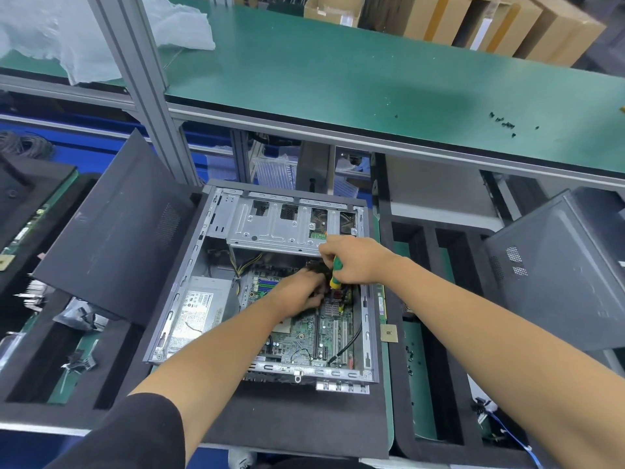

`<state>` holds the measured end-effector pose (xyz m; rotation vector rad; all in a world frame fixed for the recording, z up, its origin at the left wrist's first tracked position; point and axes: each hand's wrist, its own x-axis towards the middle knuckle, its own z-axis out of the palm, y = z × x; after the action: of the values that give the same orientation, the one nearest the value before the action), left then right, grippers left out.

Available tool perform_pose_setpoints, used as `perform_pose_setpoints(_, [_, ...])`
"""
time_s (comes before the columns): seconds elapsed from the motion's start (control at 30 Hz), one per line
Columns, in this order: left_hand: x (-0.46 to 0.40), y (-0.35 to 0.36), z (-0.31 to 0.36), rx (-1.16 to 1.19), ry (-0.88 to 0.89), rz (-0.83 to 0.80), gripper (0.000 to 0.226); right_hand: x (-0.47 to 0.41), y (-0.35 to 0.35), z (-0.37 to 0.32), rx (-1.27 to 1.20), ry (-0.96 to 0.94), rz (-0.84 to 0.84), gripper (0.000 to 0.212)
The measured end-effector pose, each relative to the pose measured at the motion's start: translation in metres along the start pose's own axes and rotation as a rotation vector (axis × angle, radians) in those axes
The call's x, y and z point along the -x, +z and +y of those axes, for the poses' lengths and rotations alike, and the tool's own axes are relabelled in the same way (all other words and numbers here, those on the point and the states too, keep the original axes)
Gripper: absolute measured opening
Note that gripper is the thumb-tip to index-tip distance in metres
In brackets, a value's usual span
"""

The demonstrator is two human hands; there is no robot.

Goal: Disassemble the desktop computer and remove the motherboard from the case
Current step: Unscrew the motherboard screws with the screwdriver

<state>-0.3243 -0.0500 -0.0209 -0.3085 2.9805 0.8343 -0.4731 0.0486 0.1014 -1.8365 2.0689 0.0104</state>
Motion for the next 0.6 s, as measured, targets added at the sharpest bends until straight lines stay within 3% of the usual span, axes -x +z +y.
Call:
perform_pose_setpoints(0.23, [-0.001,-0.002,0.001,0.059,-0.038,0.039,0.013,0.001,-0.004,0.001,0.014,0.015,0.017,0.023])
perform_pose_setpoints(0.43, [-0.002,0.002,0.002,0.398,-0.183,0.031,0.021,0.004,-0.010,0.004,0.038,0.038,0.047,0.019])
perform_pose_setpoints(0.6, [-0.002,0.005,-0.003,0.595,-0.313,-0.007,0.013,0.005,-0.011,0.004,0.063,0.031,0.044,0.018])
